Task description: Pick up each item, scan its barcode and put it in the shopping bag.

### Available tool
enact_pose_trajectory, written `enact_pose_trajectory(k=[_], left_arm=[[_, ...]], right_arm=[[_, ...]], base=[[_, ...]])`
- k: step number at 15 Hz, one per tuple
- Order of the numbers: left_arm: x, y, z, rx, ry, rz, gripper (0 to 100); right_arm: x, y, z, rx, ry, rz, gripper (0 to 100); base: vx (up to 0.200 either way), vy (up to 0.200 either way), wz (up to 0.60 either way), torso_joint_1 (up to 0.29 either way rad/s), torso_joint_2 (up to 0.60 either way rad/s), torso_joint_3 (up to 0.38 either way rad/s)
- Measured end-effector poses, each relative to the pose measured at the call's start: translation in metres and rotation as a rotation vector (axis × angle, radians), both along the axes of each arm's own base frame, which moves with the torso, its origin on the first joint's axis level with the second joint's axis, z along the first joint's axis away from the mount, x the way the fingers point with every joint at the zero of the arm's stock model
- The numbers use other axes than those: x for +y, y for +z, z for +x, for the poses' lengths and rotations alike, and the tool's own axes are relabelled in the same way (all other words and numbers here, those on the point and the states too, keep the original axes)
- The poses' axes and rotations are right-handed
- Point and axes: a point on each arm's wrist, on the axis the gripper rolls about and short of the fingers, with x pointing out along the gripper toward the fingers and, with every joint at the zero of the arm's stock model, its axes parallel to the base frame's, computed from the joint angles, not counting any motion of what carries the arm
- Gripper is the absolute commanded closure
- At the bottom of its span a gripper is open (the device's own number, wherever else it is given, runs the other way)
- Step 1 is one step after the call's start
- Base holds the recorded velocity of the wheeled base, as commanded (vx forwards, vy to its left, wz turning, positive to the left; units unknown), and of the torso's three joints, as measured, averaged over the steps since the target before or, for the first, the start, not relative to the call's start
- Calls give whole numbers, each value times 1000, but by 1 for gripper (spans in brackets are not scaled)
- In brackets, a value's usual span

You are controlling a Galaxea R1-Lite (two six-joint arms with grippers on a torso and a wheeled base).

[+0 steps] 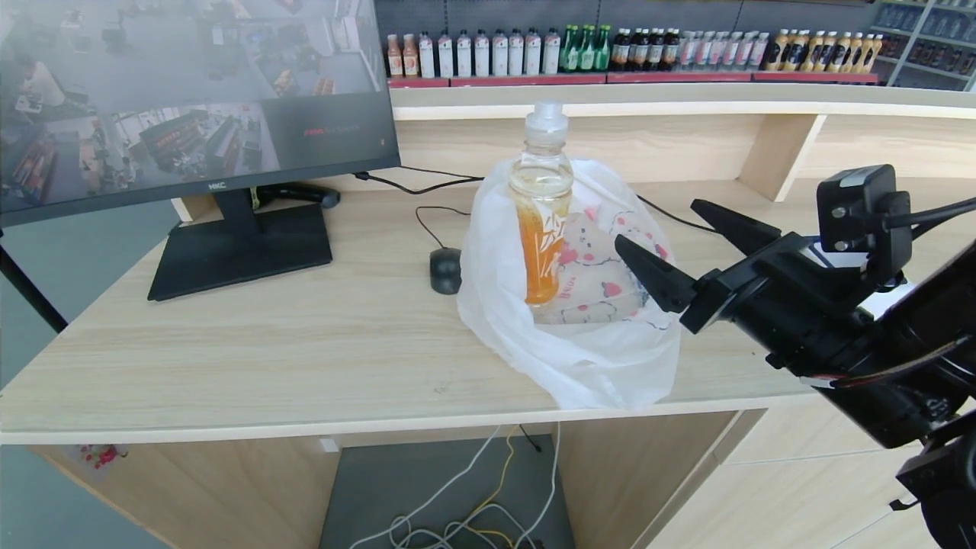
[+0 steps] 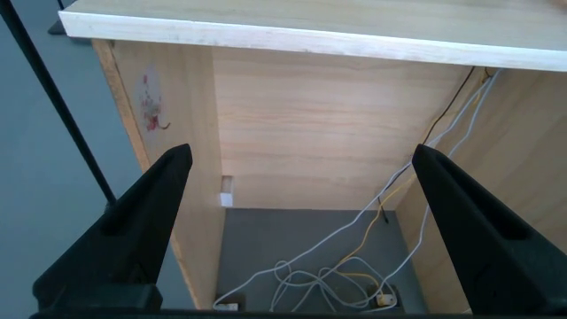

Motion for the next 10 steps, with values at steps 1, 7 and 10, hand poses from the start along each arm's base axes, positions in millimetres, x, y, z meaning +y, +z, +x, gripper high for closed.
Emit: enact_pose_trajectory(k=[1, 7, 10], left_arm=[[0, 0, 0, 1, 0, 0, 0], [0, 0, 0, 1, 0, -2, 0], [0, 0, 0, 1, 0, -4, 0]], right_arm=[[0, 0, -1, -2, -1, 2, 0], [-1, 0, -2, 0, -2, 1, 0], [-1, -1, -2, 2, -3, 0, 0]], base=[[0, -200, 0, 7, 2, 7], [0, -200, 0, 1, 4, 0], [0, -200, 0, 4, 1, 2]])
